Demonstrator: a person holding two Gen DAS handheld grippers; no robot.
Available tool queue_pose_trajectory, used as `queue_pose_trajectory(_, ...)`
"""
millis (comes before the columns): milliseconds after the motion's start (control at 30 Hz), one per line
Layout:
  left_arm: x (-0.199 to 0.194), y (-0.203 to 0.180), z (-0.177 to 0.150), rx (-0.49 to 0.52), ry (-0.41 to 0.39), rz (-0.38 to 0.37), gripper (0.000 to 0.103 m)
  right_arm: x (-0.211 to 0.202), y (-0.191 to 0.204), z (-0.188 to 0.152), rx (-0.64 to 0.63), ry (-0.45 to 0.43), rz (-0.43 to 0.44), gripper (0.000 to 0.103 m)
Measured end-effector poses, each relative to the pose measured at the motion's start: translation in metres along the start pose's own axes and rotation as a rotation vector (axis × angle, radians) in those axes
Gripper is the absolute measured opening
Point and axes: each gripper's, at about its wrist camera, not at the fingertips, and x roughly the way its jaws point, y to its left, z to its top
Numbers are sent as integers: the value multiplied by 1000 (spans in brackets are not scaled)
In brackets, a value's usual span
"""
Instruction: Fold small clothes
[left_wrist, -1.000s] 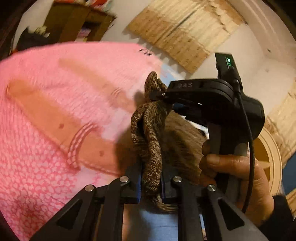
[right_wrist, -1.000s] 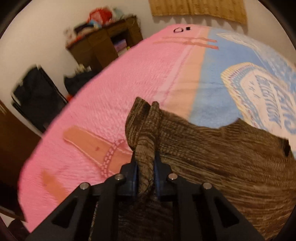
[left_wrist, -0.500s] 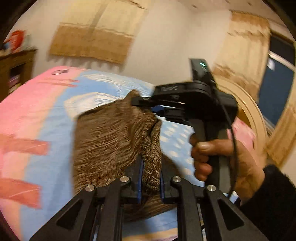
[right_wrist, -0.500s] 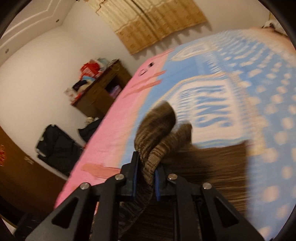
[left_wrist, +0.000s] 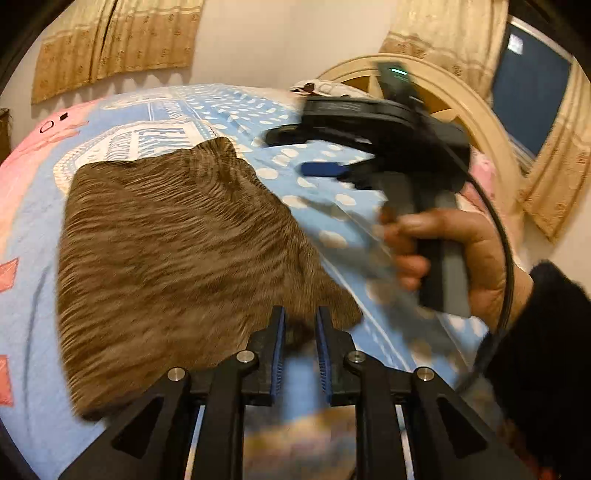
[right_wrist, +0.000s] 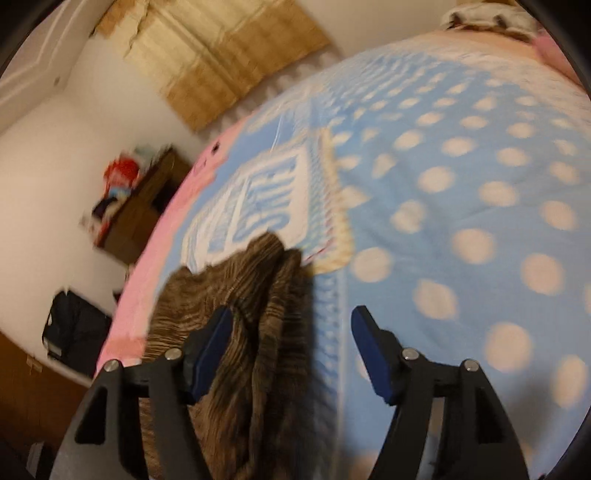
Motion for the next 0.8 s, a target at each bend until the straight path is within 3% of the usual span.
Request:
queue_pose_trajectory(67,-15,4,-11,-13,-10,-31,22,-28,6,-7,-37,-34,-17,64)
queue_pose_trajectory(133,-34,5,-31,-26,-24,-38,43,-52,24,-29,-63,-31,-7,64)
queue_pose_trajectory(167,-45,11,-37,-37,-44,-18,60,-57,29,-38,-65,-29,7,64)
queue_pose_trajectory(200,-52,18,-46,-53,-71,4,64,-63,38,-51,-68,-24,18,64)
queue_pose_trajectory(267,-58,29,-48,-93,-99,37,64,-71,51,-73,-89,-31,-3,65)
queue_pose_trajectory(400,-65,55,-57,-193,-80,120,64,-60,62,-108,-128,-24,-72,65)
queue_pose_trajectory(567,-81,73,-68,-278,-94,147,64,-26,71,-129,-226,21,-204,63)
queue_pose_trajectory(600,-83,73,-70,-281,-95,156,64,-19,72,-132,-241,48,-234,57)
queue_pose_trajectory(667,-88,76,-73,-289,-101,171,64,-10,71,-133,-239,68,-253,21)
queue_pose_trajectory(700,-89,78,-74,-295,-101,173,64,-12,67,-133,-209,72,-213,15)
queue_pose_trajectory(800,-92,80,-76,-297,-102,173,64,-28,58,-127,-124,28,-148,12)
